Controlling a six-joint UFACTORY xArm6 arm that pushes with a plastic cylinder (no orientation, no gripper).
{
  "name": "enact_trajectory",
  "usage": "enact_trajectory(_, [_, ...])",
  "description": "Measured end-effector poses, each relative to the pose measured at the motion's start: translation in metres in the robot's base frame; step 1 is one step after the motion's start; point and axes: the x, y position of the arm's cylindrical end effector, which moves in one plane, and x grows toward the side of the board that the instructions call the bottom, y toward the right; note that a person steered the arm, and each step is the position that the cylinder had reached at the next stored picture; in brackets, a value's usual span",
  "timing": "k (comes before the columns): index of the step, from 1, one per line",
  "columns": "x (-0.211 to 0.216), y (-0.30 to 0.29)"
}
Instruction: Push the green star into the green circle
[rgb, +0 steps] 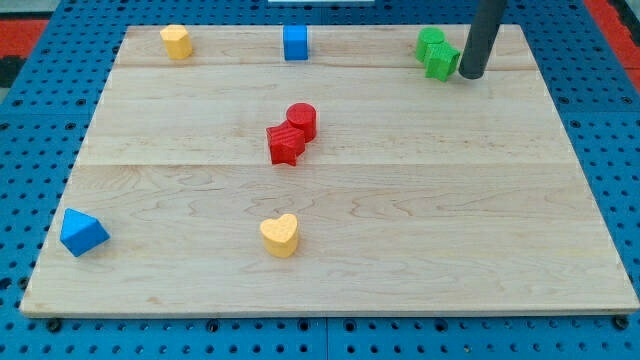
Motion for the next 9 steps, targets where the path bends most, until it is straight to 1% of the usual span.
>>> enact_trajectory(6, [0.014,0.006])
enact_trajectory(7, [0.020,-0.020])
enact_trajectory(8, [0.020,-0.082])
enact_trajectory(9, [-0.005,-0.127])
